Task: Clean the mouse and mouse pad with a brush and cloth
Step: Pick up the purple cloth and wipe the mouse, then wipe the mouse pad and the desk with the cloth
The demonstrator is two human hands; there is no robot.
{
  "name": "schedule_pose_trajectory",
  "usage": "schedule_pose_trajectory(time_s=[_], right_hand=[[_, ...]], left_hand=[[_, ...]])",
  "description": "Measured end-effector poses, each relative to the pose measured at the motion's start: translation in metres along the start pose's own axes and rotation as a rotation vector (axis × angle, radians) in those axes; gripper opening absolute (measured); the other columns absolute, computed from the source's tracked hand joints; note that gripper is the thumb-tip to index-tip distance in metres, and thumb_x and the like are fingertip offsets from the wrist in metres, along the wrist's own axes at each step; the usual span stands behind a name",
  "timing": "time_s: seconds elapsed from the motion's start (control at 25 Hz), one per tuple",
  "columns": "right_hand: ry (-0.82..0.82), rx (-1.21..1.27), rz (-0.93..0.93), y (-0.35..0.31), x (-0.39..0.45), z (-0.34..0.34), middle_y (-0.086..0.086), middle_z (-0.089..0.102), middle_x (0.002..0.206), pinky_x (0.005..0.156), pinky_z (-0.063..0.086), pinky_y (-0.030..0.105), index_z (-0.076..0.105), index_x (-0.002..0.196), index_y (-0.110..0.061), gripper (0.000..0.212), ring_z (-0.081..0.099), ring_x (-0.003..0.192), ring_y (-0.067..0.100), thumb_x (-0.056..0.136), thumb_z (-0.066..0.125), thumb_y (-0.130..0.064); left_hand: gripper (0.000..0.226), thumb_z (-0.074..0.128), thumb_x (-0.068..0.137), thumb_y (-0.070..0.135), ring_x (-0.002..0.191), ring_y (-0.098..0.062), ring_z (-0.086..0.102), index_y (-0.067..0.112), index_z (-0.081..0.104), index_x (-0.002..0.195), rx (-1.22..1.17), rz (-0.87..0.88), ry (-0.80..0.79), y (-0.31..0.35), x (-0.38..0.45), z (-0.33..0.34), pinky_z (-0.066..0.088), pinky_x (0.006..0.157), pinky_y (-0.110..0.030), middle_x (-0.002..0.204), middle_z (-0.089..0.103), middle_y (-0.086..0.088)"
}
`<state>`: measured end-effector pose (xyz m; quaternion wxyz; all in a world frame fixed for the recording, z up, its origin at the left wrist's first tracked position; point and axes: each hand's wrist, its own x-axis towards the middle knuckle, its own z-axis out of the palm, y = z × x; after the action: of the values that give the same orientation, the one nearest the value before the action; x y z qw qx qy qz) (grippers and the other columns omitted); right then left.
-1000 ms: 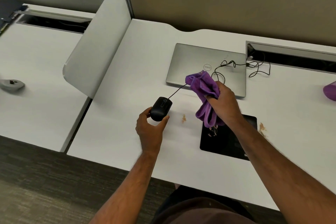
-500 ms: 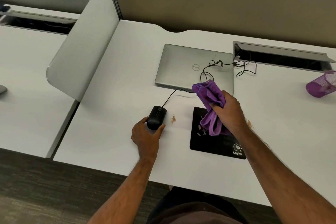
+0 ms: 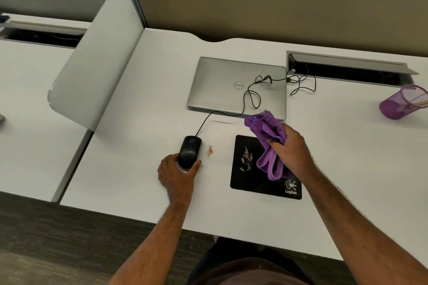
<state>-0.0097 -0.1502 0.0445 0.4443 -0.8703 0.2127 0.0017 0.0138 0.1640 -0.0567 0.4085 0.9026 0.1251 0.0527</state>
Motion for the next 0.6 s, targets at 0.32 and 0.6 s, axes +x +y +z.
schedule_pose_trajectory(time_s=[0.32,0.6], right_hand=[[-0.099,-0.072,-0.014,0.023,-0.005,-0.015,-0.003,0.066,0.109,0.077,0.054,0.03,0.053,0.131,-0.022,0.036,0.066,0.091,0.017,0.099,0.067,-0.025],[-0.23,-0.147,-0.093,0.035,-0.011,-0.008,-0.002,0.064,0.11,0.07,0.045,0.017,0.051,0.13,-0.021,0.034,0.064,0.093,0.015,0.099,0.065,-0.02]], left_hand=[[0.086,0.088,0.076,0.044,0.135,-0.025,0.044,0.018,0.043,0.145,0.031,0.041,0.022,0.023,-0.021,0.001,0.035,0.115,-0.048,0.144,0.048,-0.004],[0.069,0.066,0.097,0.043,0.152,-0.018,0.03,0.014,0.039,0.154,0.176,0.377,-0.219,0.034,-0.094,0.028,0.025,0.125,-0.039,0.159,0.037,-0.003]])
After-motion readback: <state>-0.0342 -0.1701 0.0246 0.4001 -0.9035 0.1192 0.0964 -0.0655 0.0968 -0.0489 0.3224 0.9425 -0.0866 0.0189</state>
